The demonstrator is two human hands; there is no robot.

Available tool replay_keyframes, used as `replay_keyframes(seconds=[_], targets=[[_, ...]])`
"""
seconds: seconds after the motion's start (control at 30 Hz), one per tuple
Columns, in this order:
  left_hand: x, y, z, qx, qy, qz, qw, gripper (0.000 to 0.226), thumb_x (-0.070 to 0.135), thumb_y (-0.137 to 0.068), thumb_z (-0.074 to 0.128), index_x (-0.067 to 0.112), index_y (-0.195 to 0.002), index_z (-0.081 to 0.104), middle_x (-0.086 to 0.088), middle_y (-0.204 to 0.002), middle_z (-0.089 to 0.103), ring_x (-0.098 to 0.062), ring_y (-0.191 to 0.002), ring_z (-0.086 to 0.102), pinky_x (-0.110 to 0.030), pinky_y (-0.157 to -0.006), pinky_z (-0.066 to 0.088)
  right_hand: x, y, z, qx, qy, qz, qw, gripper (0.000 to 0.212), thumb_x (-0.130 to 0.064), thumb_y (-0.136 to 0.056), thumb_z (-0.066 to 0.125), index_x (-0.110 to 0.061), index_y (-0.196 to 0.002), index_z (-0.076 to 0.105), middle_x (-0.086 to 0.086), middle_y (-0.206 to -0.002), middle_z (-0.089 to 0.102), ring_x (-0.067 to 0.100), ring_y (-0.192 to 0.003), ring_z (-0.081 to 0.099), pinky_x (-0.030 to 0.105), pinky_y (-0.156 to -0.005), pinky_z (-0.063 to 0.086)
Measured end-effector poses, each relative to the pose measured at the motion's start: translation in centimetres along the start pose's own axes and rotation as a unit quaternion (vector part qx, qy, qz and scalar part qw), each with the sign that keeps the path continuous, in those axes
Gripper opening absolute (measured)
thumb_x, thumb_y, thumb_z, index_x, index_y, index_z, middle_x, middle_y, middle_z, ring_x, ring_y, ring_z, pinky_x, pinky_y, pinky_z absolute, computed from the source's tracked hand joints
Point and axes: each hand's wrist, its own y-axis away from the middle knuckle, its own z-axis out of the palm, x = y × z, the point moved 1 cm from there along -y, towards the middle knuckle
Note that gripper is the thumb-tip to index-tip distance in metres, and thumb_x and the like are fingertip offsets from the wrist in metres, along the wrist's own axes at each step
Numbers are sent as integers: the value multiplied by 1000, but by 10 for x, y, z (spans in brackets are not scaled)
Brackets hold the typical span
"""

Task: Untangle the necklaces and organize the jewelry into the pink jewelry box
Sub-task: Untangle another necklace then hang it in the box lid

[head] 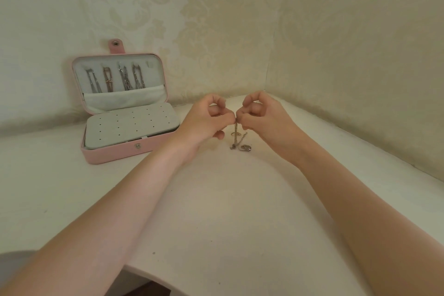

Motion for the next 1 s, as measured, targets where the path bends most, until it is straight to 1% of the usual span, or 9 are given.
replay_keyframes(seconds=[0.17,0.23,0.37,0.47,0.6,0.67,0.73,0.9,1.0], targets=[[0,0,1,14,113,-58,992,27,-2,-81,59,20,-81,44,1,-72,51,-7,-52,42,-16,-44,38,4,-2,4,31,-103,11,994,27,10,-84,54,-15,-88,44,-2,-68,57,10,-63,53,21,-66,42],[-2,0,1,28,50,-39,998,27,-1,-80,59,20,-81,43,1,-73,54,-9,-52,42,-17,-44,38,6,-1,6,35,-64,12,997,27,9,-84,54,-15,-88,44,-2,-68,57,8,-60,52,18,-63,43],[-6,0,3,26,-129,39,991,32,2,-76,64,22,-79,40,6,-69,59,-5,-46,44,-21,-41,37,8,-3,4,36,142,-37,988,28,4,-80,61,-15,-95,46,-5,-71,60,3,-61,48,12,-61,40],[-6,-1,1,23,-151,54,987,34,2,-77,64,24,-78,38,7,-71,59,-3,-45,44,-20,-41,37,7,-5,0,21,175,-65,982,29,2,-79,64,-20,-91,48,-5,-72,62,0,-60,49,18,-67,43],[-6,-3,-1,9,-158,64,985,32,1,-80,62,23,-80,38,3,-75,61,-12,-56,47,-20,-41,37,6,-5,-6,-1,189,-64,980,31,-1,-79,67,-23,-91,49,-7,-73,64,4,-64,52,26,-73,46],[-6,-2,-2,-14,-155,66,986,31,1,-81,62,22,-80,38,2,-78,62,-14,-59,47,-20,-41,38,6,-5,-7,-16,195,-60,979,32,1,-79,66,-23,-90,49,-6,-73,64,5,-65,52,25,-72,46],[-5,-1,-2,-39,-165,71,983,31,0,-82,61,22,-81,39,3,-78,62,-15,-60,49,-19,-41,39,6,-5,-6,-32,202,-57,977,33,4,-77,64,-22,-89,46,-6,-71,61,4,-62,50,18,-67,44],[-4,-1,-1,-60,-178,89,978,32,0,-82,60,22,-82,38,5,-78,61,-16,-60,48,-19,-41,38,5,-2,-5,-51,138,-13,989,31,9,-79,61,-10,-98,45,0,-73,58,14,-66,45,12,-63,40],[-2,-1,-1,-55,-157,81,983,31,-2,-82,61,20,-82,38,5,-76,62,-11,-54,45,-18,-41,38,5,-2,-7,-47,74,18,996,28,10,-81,57,-10,-97,46,0,-73,58,12,-64,49,11,-60,43]])
